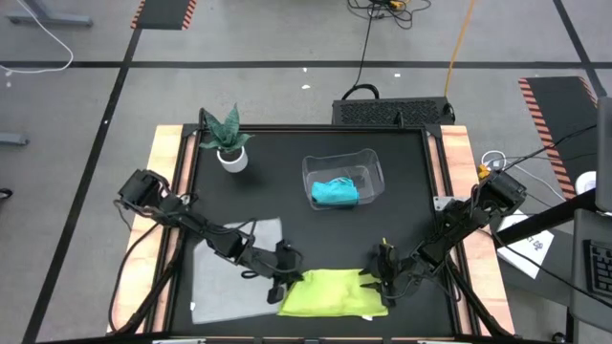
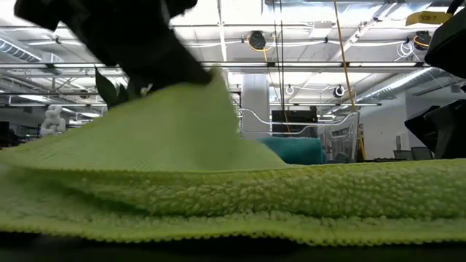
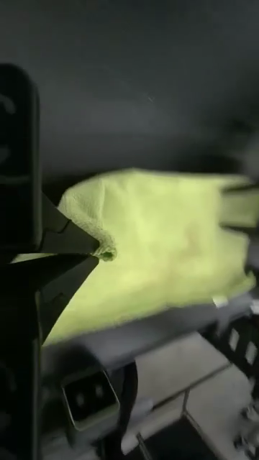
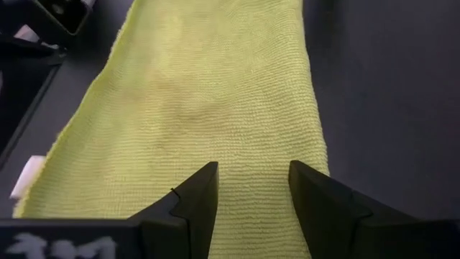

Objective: Fold microfiber towels
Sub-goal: Fold the green towel

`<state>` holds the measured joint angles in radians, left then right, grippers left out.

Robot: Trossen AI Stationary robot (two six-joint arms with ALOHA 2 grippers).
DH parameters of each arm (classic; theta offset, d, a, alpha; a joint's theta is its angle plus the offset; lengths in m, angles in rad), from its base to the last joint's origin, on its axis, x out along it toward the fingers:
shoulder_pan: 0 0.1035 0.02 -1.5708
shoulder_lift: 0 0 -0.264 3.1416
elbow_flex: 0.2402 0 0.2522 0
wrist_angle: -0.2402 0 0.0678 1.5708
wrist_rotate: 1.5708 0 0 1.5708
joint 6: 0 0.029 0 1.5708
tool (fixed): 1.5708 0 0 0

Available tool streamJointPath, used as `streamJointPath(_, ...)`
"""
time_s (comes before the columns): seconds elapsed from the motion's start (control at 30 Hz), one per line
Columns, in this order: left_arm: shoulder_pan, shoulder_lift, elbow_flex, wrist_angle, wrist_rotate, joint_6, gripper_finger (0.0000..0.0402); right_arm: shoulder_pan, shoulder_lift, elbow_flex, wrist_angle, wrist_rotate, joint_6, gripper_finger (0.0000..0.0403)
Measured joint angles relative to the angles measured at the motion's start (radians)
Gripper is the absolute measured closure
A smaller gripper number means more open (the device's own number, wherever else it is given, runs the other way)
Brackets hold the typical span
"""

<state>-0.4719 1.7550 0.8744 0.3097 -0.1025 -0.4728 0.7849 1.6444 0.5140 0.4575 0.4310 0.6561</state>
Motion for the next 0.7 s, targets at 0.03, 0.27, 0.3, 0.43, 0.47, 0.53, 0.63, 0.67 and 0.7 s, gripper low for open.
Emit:
streamJointPath(0.03, 0.003, 0.0, 0.016, 0.001, 0.009, 0.013, 0.0398, 0.0, 0.0, 0.0, -0.004, 0.014, 0.008, 0.0241)
streamJointPath(0.27, 0.045, 0.0, 0.175, -0.133, 0.025, 0.064, 0.04, 0.0, 0.0, 0.001, -0.047, 0.026, 0.046, 0.0241)
streamJointPath(0.3, 0.054, 0.002, 0.199, -0.163, 0.025, 0.064, 0.04, 0.0, 0.0, 0.001, -0.048, 0.034, 0.046, 0.0241)
streamJointPath(0.43, 0.097, 0.015, 0.279, -0.245, 0.029, 0.046, 0.04, -0.004, 0.0, 0.001, -0.051, 0.041, 0.046, 0.0241)
streamJointPath(0.47, 0.11, 0.029, 0.301, -0.244, 0.029, 0.039, 0.04, -0.005, 0.0, 0.001, -0.051, 0.041, 0.046, 0.0241)
streamJointPath(0.53, 0.13, 0.047, 0.334, -0.264, 0.036, 0.016, 0.04, -0.011, 0.0, 0.001, -0.051, 0.041, 0.047, 0.0241)
streamJointPath(0.63, 0.156, 0.118, 0.405, -0.276, 0.089, -0.008, 0.0401, -0.022, 0.005, 0.002, -0.05, 0.041, 0.047, 0.0241)
streamJointPath(0.67, 0.162, 0.144, 0.424, -0.298, 0.105, -0.014, 0.0401, -0.029, 0.006, 0.001, -0.051, 0.041, 0.047, 0.0241)
streamJointPath(0.7, 0.166, 0.172, 0.449, -0.316, 0.12, -0.024, 0.0401, -0.034, 0.011, 0.001, -0.05, 0.042, 0.054, 0.0241)
